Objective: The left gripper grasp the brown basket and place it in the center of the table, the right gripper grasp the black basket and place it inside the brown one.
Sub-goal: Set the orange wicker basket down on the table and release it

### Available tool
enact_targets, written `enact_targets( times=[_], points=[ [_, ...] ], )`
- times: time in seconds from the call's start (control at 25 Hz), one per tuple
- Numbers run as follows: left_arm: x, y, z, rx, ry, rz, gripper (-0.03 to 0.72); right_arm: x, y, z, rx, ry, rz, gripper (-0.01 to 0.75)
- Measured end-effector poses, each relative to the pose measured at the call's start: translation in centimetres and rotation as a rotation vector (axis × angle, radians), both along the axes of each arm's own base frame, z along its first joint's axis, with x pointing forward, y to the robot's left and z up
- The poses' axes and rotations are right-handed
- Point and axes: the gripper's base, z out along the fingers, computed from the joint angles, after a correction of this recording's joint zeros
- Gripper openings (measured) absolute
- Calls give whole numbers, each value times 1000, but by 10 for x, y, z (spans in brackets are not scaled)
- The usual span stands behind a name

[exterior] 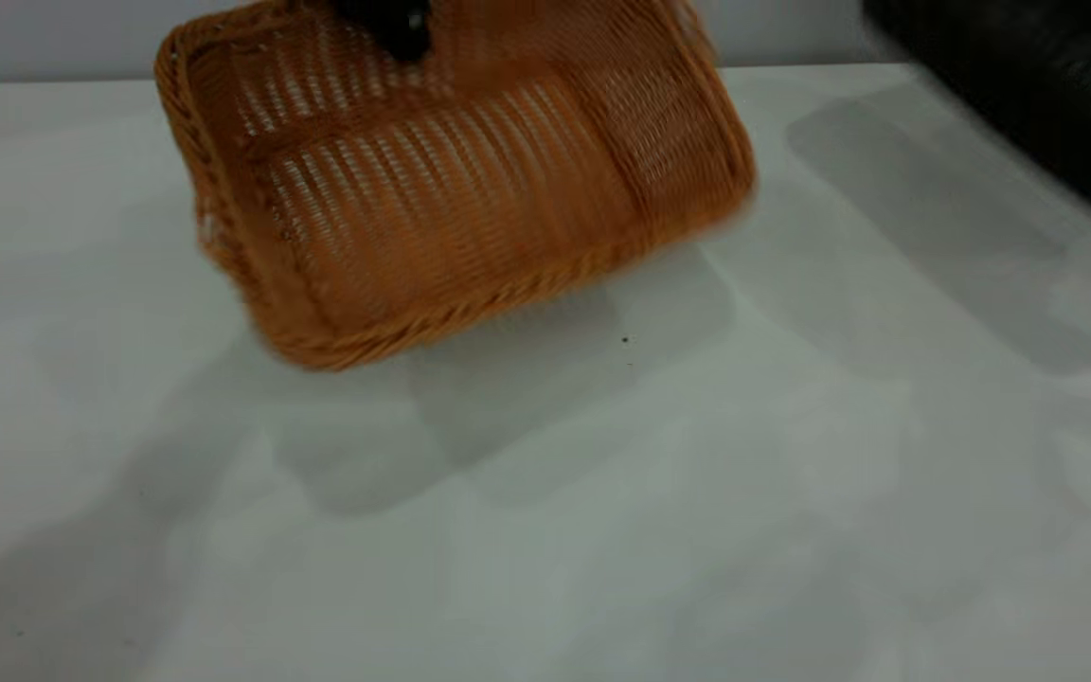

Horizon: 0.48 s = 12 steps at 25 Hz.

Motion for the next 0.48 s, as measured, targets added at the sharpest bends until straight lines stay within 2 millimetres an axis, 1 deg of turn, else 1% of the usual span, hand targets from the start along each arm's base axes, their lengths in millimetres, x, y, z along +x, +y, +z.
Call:
enact_targets(
  times=[0.08,0.16,0.32,0.44,0.48],
  points=[
    [-8,-14,-5,7,11,-147,76,-2,-10,15,3,-21,65,82],
    [-14,-28,-14,-7,12,-250,76,-5,-16,26,-9,-29,132,82],
    [-24,-52,-38,-57,15,-420,78,-6,-19,42,-40,-51,188,82],
    [-31,-65,-51,-83,25,-485,95,-7,-17,51,-45,-68,197,82],
    [-32,-68,-54,-92,32,-487,113,-7,-17,51,-39,-69,202,82]
  ],
)
